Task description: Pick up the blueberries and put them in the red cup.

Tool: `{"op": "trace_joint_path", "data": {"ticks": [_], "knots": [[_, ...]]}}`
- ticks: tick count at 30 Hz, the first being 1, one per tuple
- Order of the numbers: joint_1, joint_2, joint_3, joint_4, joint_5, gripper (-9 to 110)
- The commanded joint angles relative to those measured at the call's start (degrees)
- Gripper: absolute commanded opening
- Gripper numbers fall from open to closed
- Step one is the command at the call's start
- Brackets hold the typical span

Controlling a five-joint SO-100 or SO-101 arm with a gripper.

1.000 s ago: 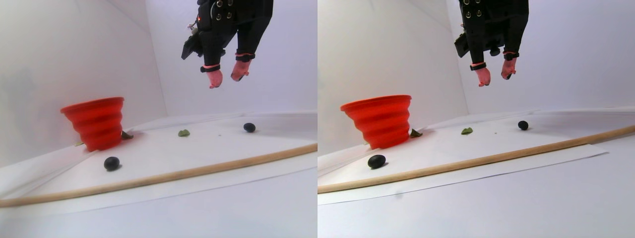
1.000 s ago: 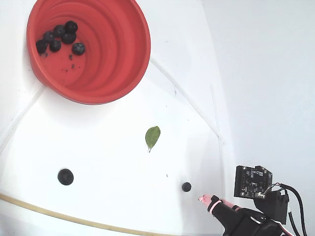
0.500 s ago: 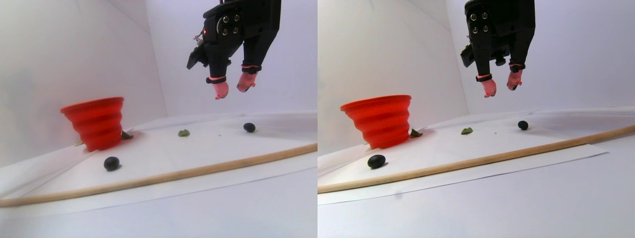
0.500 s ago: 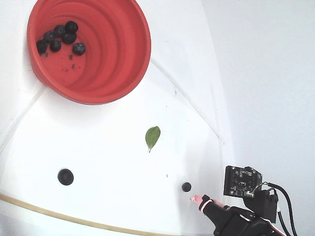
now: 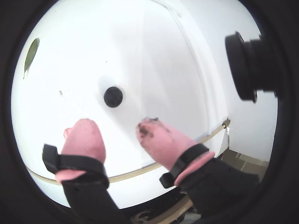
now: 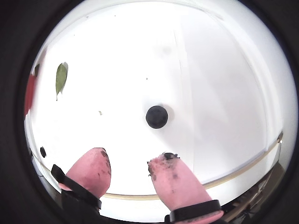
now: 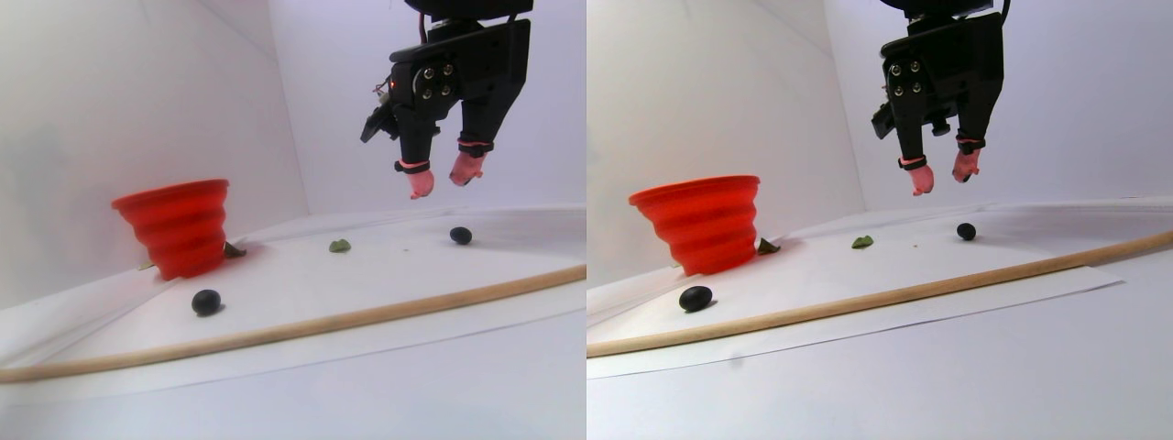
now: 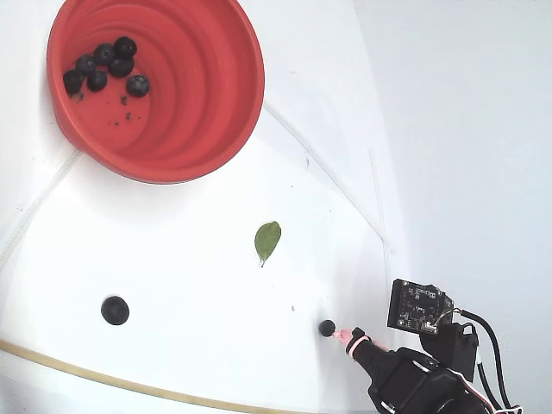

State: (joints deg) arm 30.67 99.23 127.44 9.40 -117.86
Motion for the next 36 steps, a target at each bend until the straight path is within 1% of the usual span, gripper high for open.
{"op": "trace_joint_path", "data": {"ticks": [1, 16, 36], "knots": [[0.6, 0.1, -4.7, -2.0, 0.3, 17], [1.2, -4.6, -6.6, -6.0, 2.7, 20], [2.2, -13.1, -10.2, -11.1, 4.1, 20]]}}
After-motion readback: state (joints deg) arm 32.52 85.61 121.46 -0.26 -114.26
